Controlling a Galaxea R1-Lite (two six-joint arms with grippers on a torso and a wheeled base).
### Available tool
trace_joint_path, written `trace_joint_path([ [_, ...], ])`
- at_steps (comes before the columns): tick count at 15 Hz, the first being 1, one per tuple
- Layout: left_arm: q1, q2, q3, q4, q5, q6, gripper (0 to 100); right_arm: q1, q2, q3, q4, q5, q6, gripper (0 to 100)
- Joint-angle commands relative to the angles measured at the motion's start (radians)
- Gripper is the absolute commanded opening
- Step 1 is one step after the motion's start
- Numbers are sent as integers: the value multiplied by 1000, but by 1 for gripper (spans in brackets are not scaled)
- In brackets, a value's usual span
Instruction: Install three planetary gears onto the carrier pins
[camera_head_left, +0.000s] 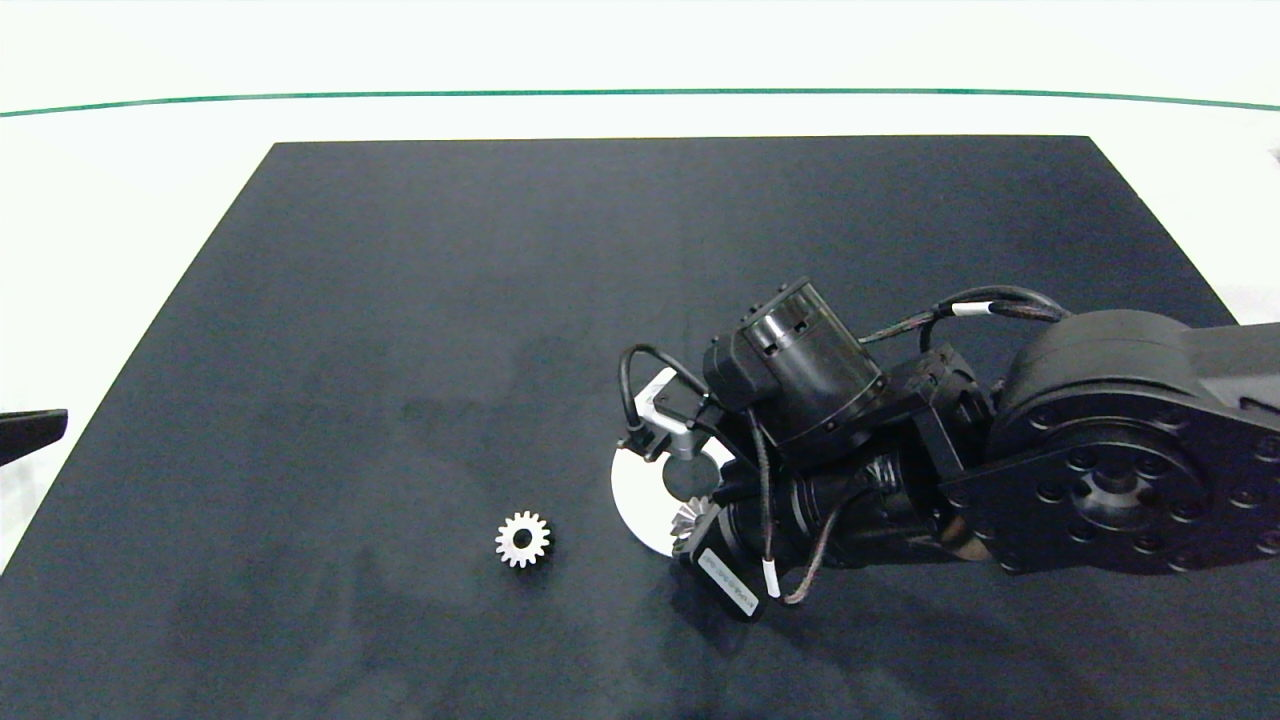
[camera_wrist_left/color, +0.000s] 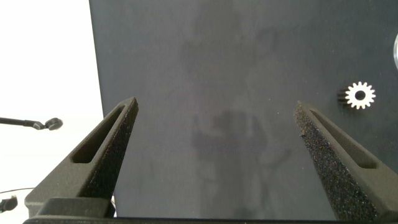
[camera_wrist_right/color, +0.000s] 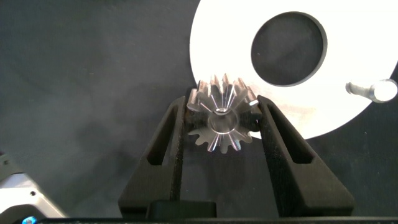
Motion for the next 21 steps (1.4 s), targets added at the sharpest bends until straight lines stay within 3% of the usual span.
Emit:
trace_joint_path([
  [1, 1, 1, 0, 3, 1, 1, 100, 1, 6, 2, 3, -10, -1, 16],
  [7, 1, 1, -2, 3, 1, 1, 100, 2, 1, 2, 3, -15, -4, 16],
  [8, 1, 1, 0, 3, 1, 1, 100, 2, 0, -1, 3, -15, -4, 100],
  [15, 4, 1, 1, 3, 1, 2, 100, 2, -10, -4, -12, -24, -6, 100],
  [18, 4, 1, 0, 3, 1, 2, 100, -27, -85, -6, -14, -33, -4, 100],
  [19, 3, 1, 1, 3, 1, 2, 100, -44, -116, -9, -29, -28, -1, 100],
  [21, 1, 1, 1, 3, 1, 2, 100, -108, -143, -6, -144, -33, 3, 100],
])
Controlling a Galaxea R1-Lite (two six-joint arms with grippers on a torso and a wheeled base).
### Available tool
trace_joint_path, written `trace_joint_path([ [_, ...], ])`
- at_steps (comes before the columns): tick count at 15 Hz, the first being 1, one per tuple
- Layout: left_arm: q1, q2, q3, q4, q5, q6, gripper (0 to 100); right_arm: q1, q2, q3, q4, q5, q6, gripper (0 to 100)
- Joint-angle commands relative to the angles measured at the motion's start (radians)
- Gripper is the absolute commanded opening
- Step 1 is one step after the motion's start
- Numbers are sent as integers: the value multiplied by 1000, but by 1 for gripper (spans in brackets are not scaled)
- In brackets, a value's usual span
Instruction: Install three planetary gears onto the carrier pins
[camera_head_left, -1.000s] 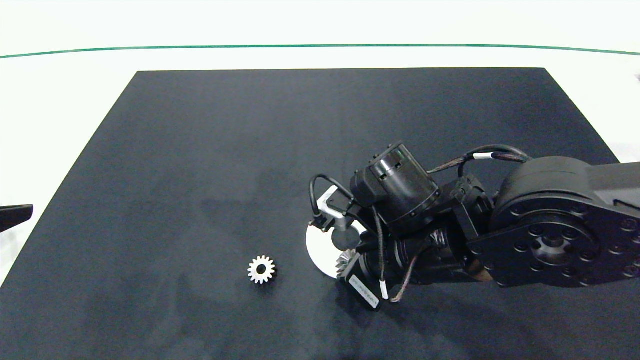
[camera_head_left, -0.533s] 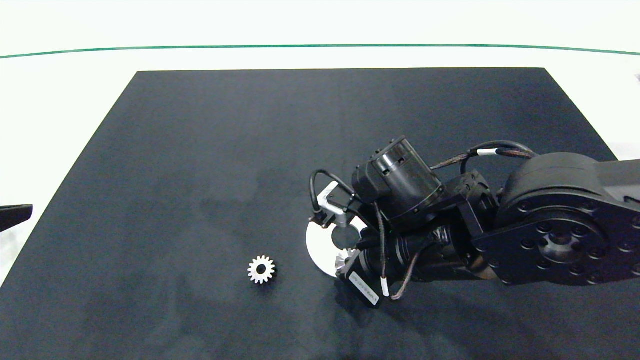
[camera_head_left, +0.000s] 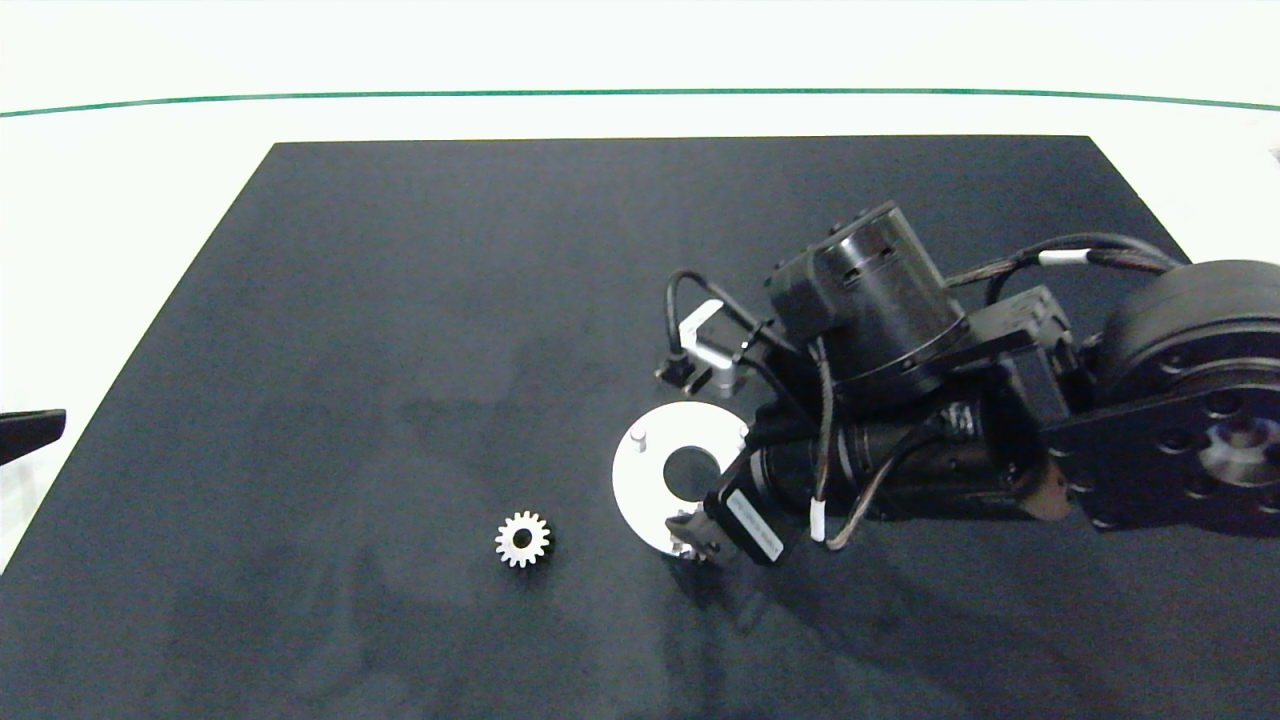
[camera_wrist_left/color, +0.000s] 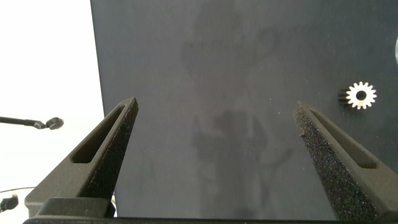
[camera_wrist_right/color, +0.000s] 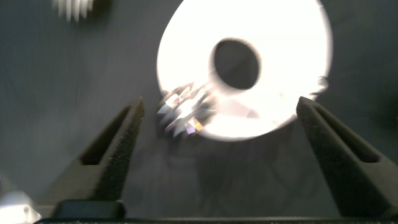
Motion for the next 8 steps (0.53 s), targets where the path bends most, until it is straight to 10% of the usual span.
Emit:
trace_joint_path([
  [1, -1, 0, 1, 4, 3, 0, 100, -105, -60, -2, -132, -22, 17, 100],
  [8, -9, -5, 2, 7, 1, 0, 100, -317, -26, 1, -172, -32, 60, 100],
])
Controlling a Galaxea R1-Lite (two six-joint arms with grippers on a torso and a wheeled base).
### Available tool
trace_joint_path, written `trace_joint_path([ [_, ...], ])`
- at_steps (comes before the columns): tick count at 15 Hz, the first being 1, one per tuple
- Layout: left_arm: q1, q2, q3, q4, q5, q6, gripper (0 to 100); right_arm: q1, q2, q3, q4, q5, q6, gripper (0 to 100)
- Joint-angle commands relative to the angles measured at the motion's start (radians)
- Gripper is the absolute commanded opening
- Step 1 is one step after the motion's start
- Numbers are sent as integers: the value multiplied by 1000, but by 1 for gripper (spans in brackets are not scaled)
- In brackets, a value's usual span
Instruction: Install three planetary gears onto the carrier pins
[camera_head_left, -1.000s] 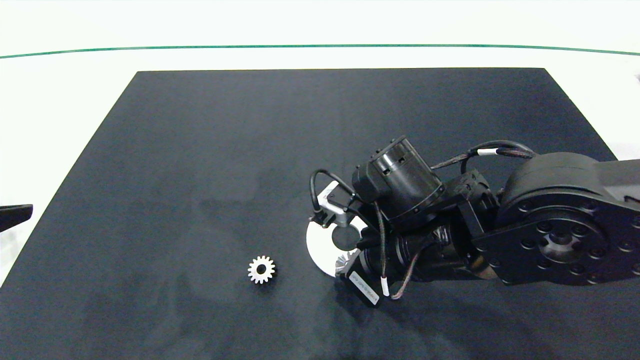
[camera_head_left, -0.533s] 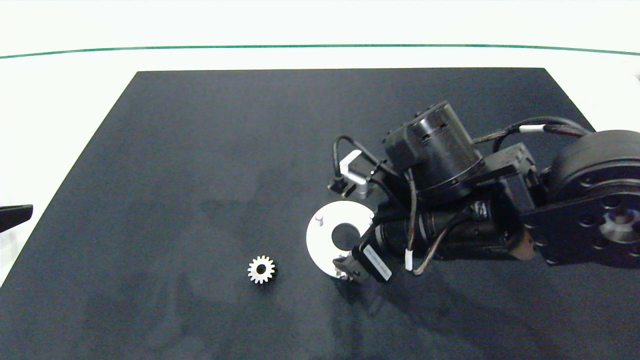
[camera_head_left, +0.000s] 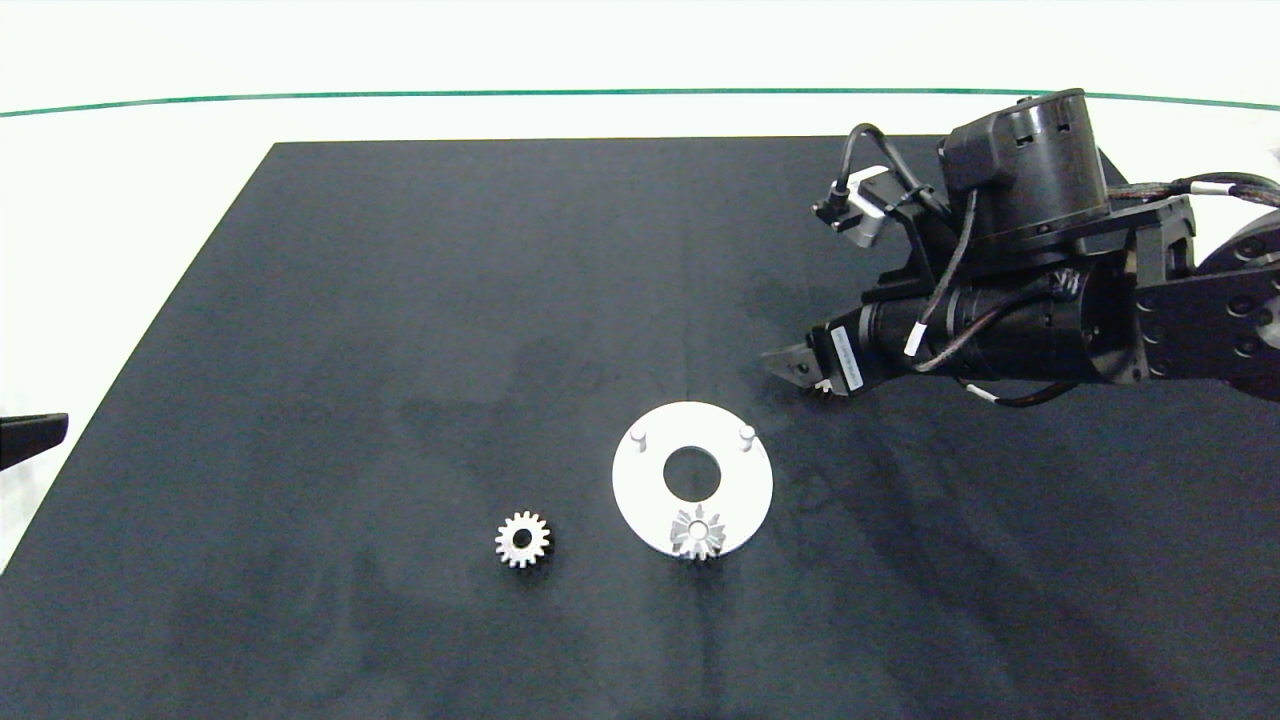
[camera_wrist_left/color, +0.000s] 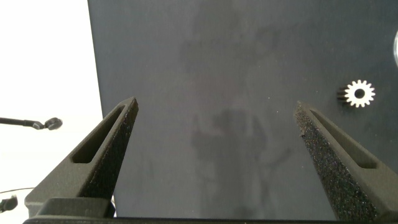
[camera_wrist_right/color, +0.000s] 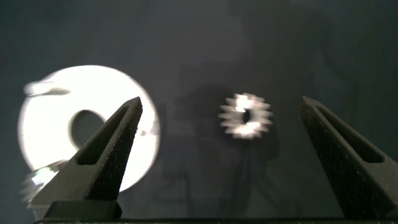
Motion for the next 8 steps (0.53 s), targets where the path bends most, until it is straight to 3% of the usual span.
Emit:
trace_joint_path([
  [1, -1, -5, -1, 4, 1, 2, 100, -69, 32, -7, -1, -3, 4, 100],
  [8, -1, -11, 0, 4, 1, 2, 100, -84, 79, -7, 1, -2, 7, 88],
])
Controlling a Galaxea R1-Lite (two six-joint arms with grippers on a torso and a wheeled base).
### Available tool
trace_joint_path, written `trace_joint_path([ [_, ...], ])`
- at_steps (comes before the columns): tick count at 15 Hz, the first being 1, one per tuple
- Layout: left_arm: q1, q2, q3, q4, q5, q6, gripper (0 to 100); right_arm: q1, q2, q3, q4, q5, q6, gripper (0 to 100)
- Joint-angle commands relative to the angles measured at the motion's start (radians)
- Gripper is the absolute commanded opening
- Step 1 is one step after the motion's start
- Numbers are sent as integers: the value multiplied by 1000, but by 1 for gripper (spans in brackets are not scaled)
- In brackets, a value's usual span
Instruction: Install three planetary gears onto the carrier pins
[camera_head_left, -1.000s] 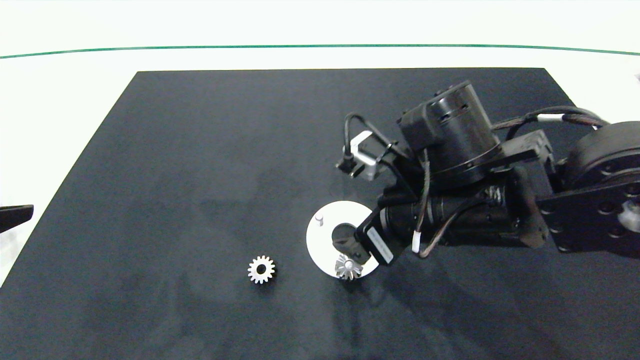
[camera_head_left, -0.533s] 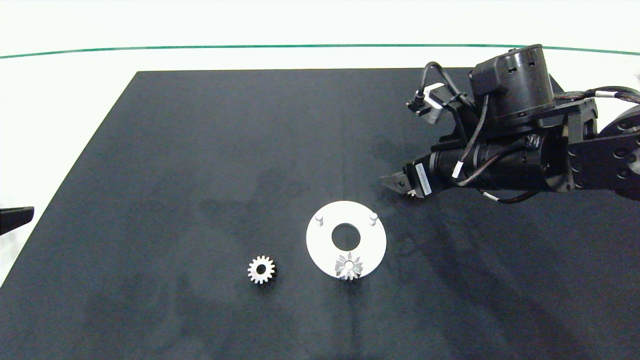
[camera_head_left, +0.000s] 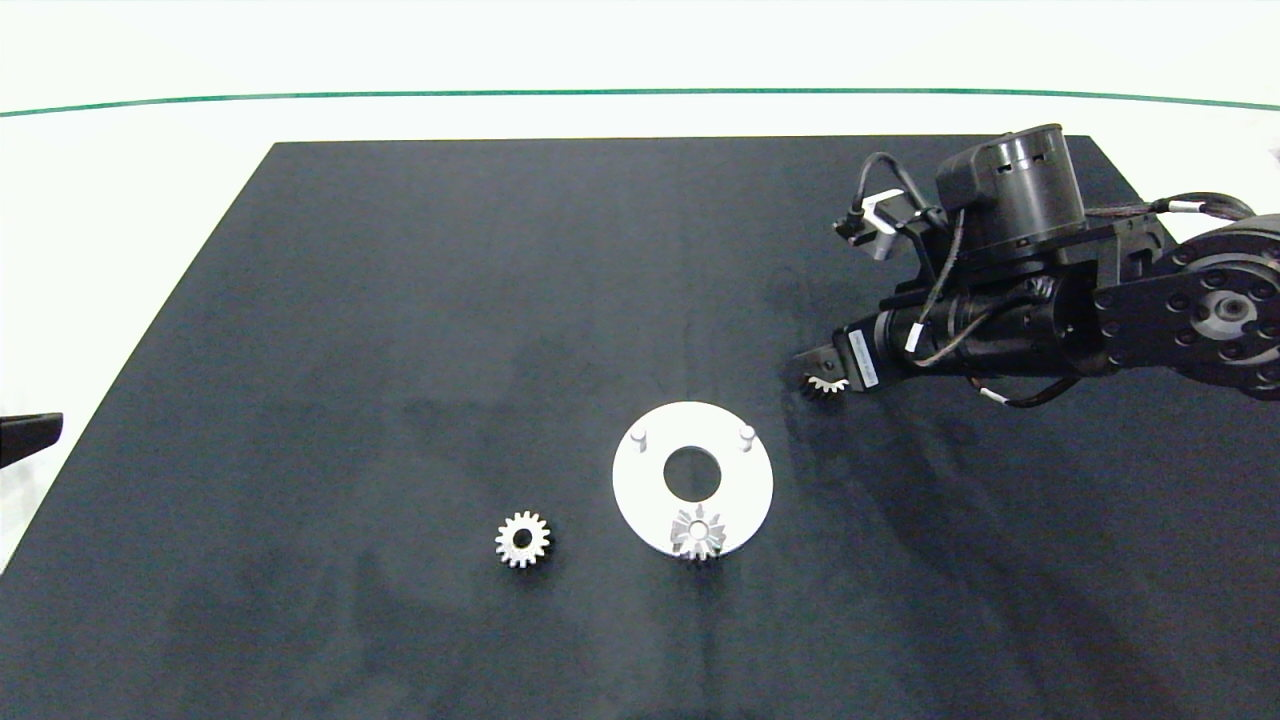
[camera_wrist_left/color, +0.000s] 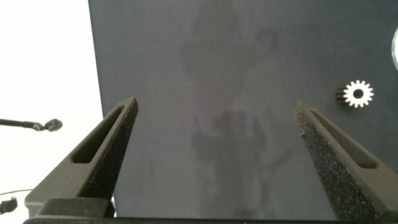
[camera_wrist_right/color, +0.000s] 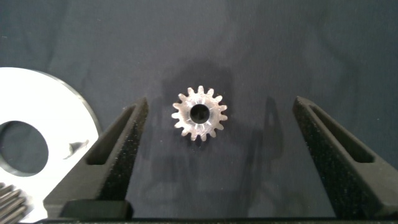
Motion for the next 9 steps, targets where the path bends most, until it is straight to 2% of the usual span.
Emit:
trace_joint_path([
  [1, 0, -5, 0, 4, 1, 1, 100, 5, 33, -1, -2, 0, 1, 87],
  [9, 0, -8, 0, 4, 1, 1, 100, 10, 73, 29, -4, 5, 12, 70],
])
